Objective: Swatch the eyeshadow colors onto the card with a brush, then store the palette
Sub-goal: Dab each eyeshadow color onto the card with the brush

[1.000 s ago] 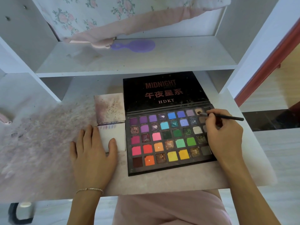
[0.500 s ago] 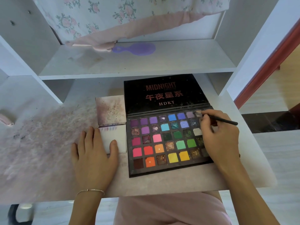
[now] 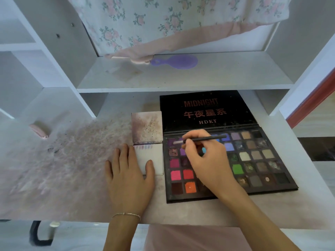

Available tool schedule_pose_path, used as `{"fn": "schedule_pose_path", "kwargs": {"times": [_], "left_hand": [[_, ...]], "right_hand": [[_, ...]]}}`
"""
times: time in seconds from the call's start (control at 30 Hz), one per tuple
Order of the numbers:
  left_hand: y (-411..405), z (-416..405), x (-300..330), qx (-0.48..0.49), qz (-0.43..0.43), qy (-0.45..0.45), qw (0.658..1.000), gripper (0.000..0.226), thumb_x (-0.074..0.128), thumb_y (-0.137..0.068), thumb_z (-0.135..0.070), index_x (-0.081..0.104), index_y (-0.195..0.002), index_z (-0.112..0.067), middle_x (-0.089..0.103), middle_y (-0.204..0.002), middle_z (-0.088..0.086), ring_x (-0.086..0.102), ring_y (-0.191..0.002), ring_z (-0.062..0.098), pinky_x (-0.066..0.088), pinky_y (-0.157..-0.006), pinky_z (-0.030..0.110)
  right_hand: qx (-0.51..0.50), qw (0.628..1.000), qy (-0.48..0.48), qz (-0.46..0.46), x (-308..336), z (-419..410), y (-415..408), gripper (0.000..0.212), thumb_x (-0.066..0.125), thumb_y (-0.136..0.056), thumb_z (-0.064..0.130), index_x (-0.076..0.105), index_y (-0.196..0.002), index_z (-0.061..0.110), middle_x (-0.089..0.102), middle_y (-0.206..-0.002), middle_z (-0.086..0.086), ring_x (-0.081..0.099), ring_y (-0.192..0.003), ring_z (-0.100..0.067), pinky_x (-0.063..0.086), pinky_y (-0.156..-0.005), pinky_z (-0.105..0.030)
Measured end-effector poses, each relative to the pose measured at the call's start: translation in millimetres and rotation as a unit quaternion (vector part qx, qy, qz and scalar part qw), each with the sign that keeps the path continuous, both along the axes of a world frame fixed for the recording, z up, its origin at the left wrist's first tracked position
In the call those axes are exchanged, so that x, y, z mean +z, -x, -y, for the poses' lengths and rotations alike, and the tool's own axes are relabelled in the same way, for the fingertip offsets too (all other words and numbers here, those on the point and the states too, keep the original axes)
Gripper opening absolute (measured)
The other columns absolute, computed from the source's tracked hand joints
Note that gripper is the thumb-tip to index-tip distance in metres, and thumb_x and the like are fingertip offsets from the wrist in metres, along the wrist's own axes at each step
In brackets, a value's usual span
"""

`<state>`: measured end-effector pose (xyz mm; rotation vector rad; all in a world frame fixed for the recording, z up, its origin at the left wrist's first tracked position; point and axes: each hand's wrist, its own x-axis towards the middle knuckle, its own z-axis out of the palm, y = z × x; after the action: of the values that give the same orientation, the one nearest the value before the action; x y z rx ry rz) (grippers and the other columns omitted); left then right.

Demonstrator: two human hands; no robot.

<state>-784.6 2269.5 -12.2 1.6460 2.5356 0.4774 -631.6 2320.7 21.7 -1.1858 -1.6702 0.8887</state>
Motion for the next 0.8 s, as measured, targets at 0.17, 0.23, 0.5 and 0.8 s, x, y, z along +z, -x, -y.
{"fn": "schedule_pose_path", "kwargs": {"times": [0.17,0.23,0.5,0.8], "left_hand": [[0,1,-2,-0.001,-0.007,-0.009,1.000,0.079,0.009,-0.079,-0.054,0.023,-0.145,-0.012,0.021,-0.154,0.005,0.010,-0.144,0.021,0.001,-0.116,0.039],[0,0,-3,-0.001,-0.006,-0.009,1.000,0.077,0.011,-0.080,-0.053,0.022,-0.145,-0.013,0.020,-0.154,0.004,0.009,-0.144,0.020,0.000,-0.116,0.039],[0,1,-3,-0.002,0.001,-0.013,1.000,0.075,0.015,-0.081,-0.051,0.019,-0.146,-0.013,0.016,-0.155,0.003,0.005,-0.144,0.019,-0.003,-0.116,0.038],[-1,1,-1,0.001,-0.005,0.003,1.000,0.076,0.012,-0.080,-0.051,0.013,-0.147,-0.015,0.011,-0.156,0.002,0.001,-0.144,0.017,-0.006,-0.115,0.037]], "right_hand": [[0.041,0.999,0.033,-0.007,-2,-10,22,0.016,0.052,-0.087,0.011,0.053,-0.080,0.026,0.066,-0.072,-0.008,0.059,-0.066,-0.014,0.048,-0.062,-0.028],[0.048,0.998,0.044,-0.007,-5,-13,27,0.013,0.052,-0.087,0.011,0.055,-0.082,0.023,0.066,-0.072,-0.007,0.059,-0.066,-0.015,0.048,-0.063,-0.031],[0.051,0.997,0.054,0.006,-13,-15,30,0.010,0.053,-0.088,0.014,0.057,-0.084,0.022,0.066,-0.073,-0.006,0.059,-0.070,-0.014,0.049,-0.062,-0.027],[0.057,0.996,0.065,0.036,-15,-16,31,0.008,0.052,-0.088,0.016,0.056,-0.085,0.022,0.065,-0.078,-0.003,0.059,-0.071,-0.011,0.049,-0.065,-0.026]]}}
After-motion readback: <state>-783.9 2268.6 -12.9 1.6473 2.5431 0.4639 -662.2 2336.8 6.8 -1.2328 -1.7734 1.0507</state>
